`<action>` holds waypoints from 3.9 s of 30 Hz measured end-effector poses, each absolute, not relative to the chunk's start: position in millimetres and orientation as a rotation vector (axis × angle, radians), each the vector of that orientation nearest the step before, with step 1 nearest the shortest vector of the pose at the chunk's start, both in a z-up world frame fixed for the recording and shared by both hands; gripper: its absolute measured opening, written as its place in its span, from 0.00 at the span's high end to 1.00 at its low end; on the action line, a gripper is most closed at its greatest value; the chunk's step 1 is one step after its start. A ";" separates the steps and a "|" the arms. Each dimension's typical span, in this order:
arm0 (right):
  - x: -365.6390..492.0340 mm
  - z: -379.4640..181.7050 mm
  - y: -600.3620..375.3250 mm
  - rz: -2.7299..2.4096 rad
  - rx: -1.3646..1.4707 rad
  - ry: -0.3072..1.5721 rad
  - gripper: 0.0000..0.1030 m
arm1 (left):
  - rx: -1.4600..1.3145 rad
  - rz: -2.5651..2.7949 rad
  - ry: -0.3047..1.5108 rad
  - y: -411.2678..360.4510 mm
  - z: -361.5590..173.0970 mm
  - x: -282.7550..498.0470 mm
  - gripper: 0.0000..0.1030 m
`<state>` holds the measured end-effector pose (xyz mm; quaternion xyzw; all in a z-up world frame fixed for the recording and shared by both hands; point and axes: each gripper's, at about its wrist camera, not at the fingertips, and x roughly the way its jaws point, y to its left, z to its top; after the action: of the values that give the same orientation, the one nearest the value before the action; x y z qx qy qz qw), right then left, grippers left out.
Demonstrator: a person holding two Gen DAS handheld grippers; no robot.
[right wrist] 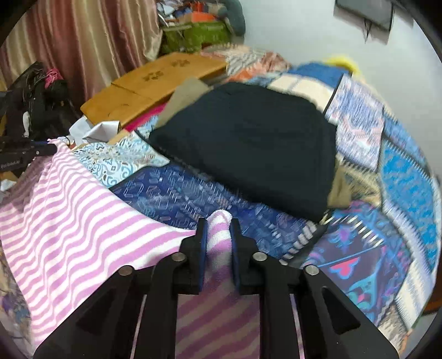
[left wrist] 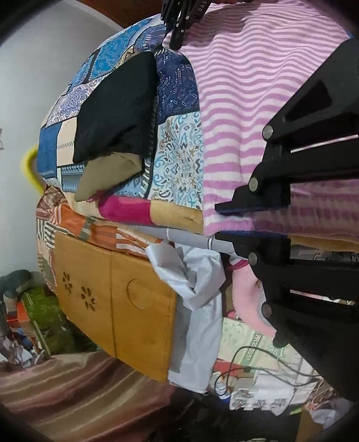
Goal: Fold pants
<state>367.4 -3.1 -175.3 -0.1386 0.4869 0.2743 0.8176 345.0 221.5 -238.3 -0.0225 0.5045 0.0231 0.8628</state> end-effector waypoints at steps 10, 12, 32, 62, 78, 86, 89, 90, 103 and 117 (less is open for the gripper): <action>308.9 -118.3 -46.7 0.577 -0.227 0.947 0.61 | -0.085 0.045 1.001 235.1 -203.7 263.0 0.49; 290.0 -109.3 -57.9 0.587 -0.200 0.940 0.60 | -0.105 0.039 1.021 237.6 -210.1 246.6 0.48; 149.3 -153.8 -130.2 0.445 -0.095 1.042 0.49 | 0.005 0.167 1.137 243.8 -269.6 195.1 1.00; 143.0 -163.9 -506.8 -0.153 0.300 0.943 0.42 | 0.080 0.162 1.051 37.8 -245.8 333.7 0.38; 175.2 -217.8 -525.2 -0.041 0.391 0.975 0.91 | 0.005 0.247 1.119 59.7 -284.9 349.8 0.25; 168.4 -207.0 -520.8 -0.107 0.222 0.975 0.94 | 0.028 0.249 1.115 60.2 -286.9 349.0 0.19; 170.7 -216.8 -530.9 -0.154 0.175 1.034 0.94 | 0.042 0.246 1.112 61.3 -287.7 349.8 0.16; 170.0 -217.0 -534.1 -0.172 0.168 1.036 0.99 | 0.041 0.247 1.113 61.9 -288.3 349.9 0.16; 78.9 -143.2 -539.7 -0.214 0.272 0.931 0.50 | 0.053 0.164 1.016 35.7 -225.9 305.0 0.18; 11.8 -173.4 -504.2 -0.223 0.473 0.908 0.50 | 0.066 -0.133 0.978 -53.2 -187.9 214.5 0.18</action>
<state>11.8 -504.2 -173.4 0.2258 0.4333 -0.1063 0.8660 214.5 -53.2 -187.9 0.0315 0.4691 -0.0637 0.8803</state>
